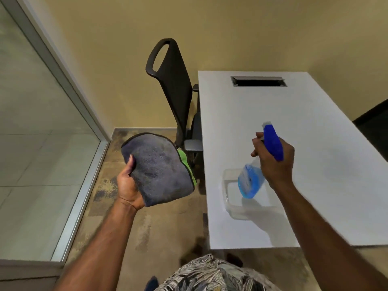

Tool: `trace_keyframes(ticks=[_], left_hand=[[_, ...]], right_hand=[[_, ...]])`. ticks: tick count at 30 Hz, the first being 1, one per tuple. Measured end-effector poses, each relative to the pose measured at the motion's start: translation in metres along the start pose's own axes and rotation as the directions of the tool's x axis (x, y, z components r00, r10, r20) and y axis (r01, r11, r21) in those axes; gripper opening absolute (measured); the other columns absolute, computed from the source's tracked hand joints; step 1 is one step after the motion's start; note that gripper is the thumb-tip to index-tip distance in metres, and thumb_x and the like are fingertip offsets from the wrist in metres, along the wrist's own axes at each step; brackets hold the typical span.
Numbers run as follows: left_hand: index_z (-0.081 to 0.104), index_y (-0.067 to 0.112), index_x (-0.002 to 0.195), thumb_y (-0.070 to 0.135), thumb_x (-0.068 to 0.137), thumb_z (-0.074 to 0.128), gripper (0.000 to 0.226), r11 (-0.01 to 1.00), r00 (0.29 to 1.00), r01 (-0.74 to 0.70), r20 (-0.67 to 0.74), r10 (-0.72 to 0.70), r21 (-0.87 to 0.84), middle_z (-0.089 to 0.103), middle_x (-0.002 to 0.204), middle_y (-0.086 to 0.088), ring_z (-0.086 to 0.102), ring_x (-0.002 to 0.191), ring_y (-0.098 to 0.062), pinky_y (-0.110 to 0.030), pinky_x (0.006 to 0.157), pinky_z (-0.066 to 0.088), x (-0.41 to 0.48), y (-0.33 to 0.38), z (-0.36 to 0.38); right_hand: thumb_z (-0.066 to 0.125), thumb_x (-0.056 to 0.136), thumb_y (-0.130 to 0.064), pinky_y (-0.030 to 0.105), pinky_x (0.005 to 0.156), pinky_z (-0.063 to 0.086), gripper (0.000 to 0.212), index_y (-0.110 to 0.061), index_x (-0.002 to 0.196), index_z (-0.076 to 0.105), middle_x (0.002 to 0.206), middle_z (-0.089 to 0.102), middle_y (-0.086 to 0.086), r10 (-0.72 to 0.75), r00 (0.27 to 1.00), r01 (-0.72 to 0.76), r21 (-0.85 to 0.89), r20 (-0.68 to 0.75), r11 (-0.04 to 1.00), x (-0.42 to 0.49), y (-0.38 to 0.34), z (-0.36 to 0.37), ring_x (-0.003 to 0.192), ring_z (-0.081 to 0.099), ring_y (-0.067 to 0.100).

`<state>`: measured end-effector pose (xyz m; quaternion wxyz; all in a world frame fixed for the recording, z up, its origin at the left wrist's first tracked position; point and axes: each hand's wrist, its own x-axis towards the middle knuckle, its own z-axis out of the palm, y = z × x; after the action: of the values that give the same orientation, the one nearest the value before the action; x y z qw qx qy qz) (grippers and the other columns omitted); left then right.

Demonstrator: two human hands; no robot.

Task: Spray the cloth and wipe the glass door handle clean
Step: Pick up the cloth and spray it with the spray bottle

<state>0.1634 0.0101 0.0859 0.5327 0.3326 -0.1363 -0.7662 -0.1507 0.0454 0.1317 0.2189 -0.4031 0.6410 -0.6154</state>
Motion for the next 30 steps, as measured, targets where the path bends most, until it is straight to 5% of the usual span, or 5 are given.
trace_keyframes(ticks=[7,11,22,28,30], left_hand=[[0.083,0.01,0.09,0.045,0.108,0.032,0.065,0.999,0.999,0.052,-0.004,-0.052,-0.007,0.077,0.097,-0.009,0.075,0.092,-0.026,-0.039,0.068,0.063,-0.003,-0.011,-0.002],[0.078,0.002,0.108,0.046,0.109,0.031,0.064,0.993,0.996,0.088,0.005,-0.088,-0.073,0.074,0.109,-0.018,0.072,0.103,-0.035,-0.049,0.078,0.061,-0.001,-0.013,-0.009],[0.083,0.009,0.093,0.045,0.108,0.03,0.066,0.998,0.997,0.068,-0.042,-0.067,0.007,0.076,0.102,-0.013,0.075,0.095,-0.031,-0.046,0.07,0.062,0.0,-0.008,-0.006],[0.083,0.01,0.093,0.045,0.108,0.03,0.065,0.997,0.995,0.075,-0.06,-0.075,0.003,0.076,0.103,-0.013,0.075,0.096,-0.03,-0.045,0.069,0.062,0.005,-0.002,-0.012],[0.083,0.01,0.089,0.043,0.109,0.03,0.066,0.997,0.995,0.083,-0.046,-0.083,-0.008,0.077,0.099,-0.012,0.076,0.092,-0.029,-0.042,0.066,0.062,0.006,0.001,-0.013]], right_hand=[[0.068,0.092,-0.016,0.016,0.062,0.054,0.009,-0.019,0.1,0.066,0.088,0.07,-0.009,0.07,0.997,-0.071,-0.02,-0.039,0.997,-0.002,0.055,0.018,0.066,0.068,0.008],[0.068,0.092,-0.017,0.017,0.064,0.055,0.013,-0.014,0.104,0.067,0.09,0.07,-0.005,0.108,0.994,-0.109,-0.032,-0.034,0.994,-0.007,0.077,0.028,0.069,0.069,0.01],[0.068,0.092,-0.021,0.011,0.073,0.054,0.029,-0.009,0.119,0.064,0.109,0.071,0.005,0.125,0.992,-0.123,-0.065,0.033,0.99,-0.015,0.112,0.036,0.094,0.069,0.018],[0.077,0.083,-0.018,0.02,0.083,0.057,0.057,-0.009,0.133,0.051,0.118,0.065,0.003,0.164,0.985,-0.156,-0.112,0.063,0.981,-0.023,0.122,0.037,0.097,0.065,0.013],[0.082,0.078,-0.016,0.012,0.083,0.053,0.074,-0.01,0.139,0.041,0.127,0.058,0.002,0.142,0.989,-0.135,-0.125,0.046,0.983,-0.029,0.128,0.033,0.105,0.061,0.012]])
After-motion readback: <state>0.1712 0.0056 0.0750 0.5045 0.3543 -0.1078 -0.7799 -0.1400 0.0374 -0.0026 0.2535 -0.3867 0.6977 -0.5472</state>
